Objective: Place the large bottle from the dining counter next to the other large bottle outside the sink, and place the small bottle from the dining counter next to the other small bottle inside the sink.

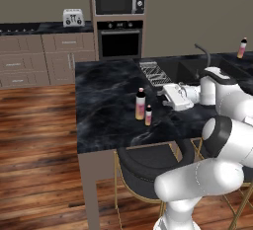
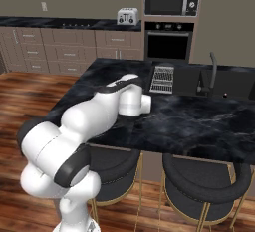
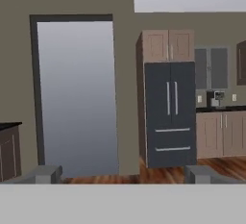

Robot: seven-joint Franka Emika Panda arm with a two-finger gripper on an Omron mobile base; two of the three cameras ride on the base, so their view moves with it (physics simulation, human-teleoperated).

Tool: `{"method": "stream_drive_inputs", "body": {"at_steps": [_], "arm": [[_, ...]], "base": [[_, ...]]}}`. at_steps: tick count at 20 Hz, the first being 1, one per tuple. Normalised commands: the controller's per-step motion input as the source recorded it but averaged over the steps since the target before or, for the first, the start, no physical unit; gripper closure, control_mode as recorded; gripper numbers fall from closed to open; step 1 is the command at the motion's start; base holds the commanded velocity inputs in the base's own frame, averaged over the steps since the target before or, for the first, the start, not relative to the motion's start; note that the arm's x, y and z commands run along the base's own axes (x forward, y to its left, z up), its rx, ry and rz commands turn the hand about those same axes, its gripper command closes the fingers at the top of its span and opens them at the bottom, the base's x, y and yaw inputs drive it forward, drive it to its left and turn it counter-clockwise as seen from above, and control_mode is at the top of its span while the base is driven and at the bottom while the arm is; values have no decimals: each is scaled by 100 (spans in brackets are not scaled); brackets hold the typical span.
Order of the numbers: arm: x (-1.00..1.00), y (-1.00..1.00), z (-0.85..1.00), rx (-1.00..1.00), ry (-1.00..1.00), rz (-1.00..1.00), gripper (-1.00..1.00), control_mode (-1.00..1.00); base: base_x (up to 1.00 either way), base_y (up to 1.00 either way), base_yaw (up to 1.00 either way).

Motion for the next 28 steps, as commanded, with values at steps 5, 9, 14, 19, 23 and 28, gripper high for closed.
{"method": "stream_drive_inputs", "body": {"at_steps": [5, 9, 14, 19, 23, 28], "arm": [[12, 0, -4, -1, 0, 0, -100, -100], [14, 0, -7, -1, 0, 0, -100, -100], [15, -1, -10, -2, 0, 0, -100, -100], [17, -3, -12, -3, 0, 0, -100, -100], [18, -3, -10, -3, 0, 0, -100, -100], [21, -3, -9, -2, 0, 0, -100, -100]], "base": [[0, 0, 0], [0, 0, 0], [0, 0, 0], [0, 0, 0], [0, 0, 0], [0, 0, 0]]}}
